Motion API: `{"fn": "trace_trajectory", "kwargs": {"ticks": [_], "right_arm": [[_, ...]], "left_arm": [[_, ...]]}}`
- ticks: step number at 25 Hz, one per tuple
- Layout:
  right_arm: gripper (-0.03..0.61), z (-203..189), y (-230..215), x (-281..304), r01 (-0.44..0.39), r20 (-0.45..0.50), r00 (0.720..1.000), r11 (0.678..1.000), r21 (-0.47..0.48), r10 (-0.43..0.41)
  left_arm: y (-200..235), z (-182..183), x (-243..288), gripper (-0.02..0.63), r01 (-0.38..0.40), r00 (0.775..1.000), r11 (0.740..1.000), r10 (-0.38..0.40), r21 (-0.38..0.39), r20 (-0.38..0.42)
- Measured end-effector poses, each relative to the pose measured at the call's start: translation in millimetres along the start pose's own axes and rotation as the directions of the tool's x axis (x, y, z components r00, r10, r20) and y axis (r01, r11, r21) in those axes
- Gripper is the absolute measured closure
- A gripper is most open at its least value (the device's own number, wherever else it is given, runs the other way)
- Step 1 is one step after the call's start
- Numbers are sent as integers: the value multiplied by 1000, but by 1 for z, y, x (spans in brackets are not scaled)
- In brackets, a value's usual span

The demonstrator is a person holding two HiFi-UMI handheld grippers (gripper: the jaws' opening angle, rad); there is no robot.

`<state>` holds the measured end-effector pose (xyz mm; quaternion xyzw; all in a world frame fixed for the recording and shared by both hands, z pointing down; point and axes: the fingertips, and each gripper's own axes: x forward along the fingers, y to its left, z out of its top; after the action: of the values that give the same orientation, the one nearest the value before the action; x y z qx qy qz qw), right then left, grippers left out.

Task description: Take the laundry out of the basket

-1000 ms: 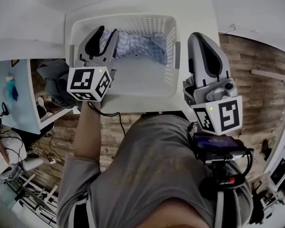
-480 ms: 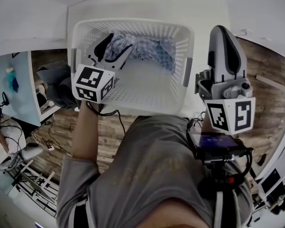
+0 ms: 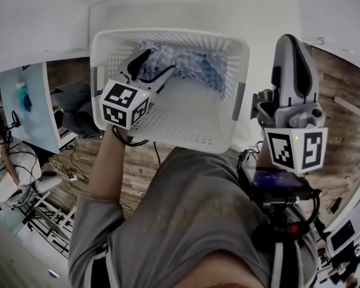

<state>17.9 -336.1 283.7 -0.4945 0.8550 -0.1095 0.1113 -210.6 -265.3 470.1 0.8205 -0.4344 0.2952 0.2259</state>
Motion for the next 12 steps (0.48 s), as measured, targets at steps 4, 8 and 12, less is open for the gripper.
{"fn": "trace_trajectory", "kwargs": {"ticks": [4, 8, 12], "right_arm": [[571, -4, -13, 3, 18, 4, 1000, 999, 28, -18], [571, -9, -22, 5, 27, 1, 1000, 999, 41, -27], [571, -10, -28, 4, 40, 3, 999, 998, 46, -40]], "left_arm": [[5, -7, 7, 295, -11, 999, 1000, 11, 0, -44], [9, -16, 17, 296, -16, 995, 1000, 17, 4, -94], [13, -20, 20, 302, -24, 993, 1000, 25, 3, -114]]}}
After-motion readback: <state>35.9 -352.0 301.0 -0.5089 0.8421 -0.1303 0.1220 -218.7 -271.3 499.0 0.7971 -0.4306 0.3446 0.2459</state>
